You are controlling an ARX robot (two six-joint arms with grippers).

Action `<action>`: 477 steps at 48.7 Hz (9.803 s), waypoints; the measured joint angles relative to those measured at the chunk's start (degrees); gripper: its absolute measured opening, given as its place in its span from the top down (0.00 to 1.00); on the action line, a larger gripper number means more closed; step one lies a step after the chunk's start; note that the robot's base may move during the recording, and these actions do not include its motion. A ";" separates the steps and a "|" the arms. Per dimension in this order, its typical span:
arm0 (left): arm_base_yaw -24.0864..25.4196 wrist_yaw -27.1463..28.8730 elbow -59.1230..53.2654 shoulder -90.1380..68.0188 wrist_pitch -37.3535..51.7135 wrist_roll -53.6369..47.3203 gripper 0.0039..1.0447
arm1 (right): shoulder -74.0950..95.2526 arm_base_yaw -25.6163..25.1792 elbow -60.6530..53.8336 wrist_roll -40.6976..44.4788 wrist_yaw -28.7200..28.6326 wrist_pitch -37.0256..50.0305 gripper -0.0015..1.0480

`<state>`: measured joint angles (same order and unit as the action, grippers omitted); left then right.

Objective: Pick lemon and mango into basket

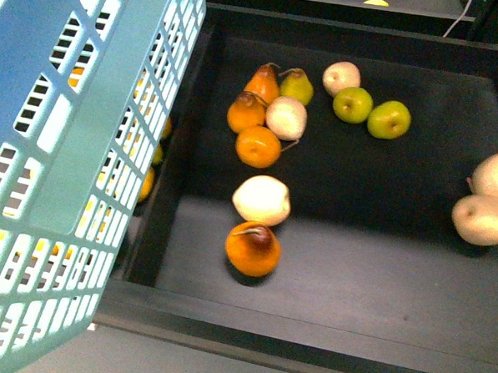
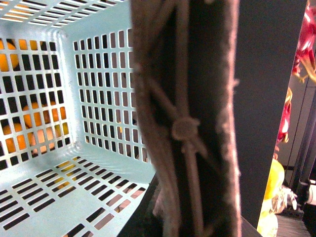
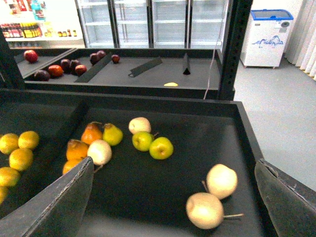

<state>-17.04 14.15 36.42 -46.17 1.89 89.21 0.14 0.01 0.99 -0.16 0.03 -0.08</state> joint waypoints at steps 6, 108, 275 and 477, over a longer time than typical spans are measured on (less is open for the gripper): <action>0.00 -0.11 0.07 0.00 0.00 0.02 0.96 | 0.02 -0.02 0.00 0.00 0.02 0.00 0.08; -6.82 7.34 14.38 -14.97 -25.05 -26.05 0.96 | 0.02 -0.11 -0.04 0.02 -0.15 0.00 0.08; -29.73 -14.16 52.33 -61.09 -10.54 -25.97 0.96 | 136.17 -45.16 65.46 -48.83 9.44 14.62 0.08; -29.73 -14.23 52.33 -61.09 -10.54 -25.94 0.96 | 156.78 -43.60 96.50 -16.02 5.31 8.85 0.08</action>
<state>-46.76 -0.08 88.75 -107.26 -8.64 63.26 156.92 -43.59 97.49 -16.19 5.34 8.78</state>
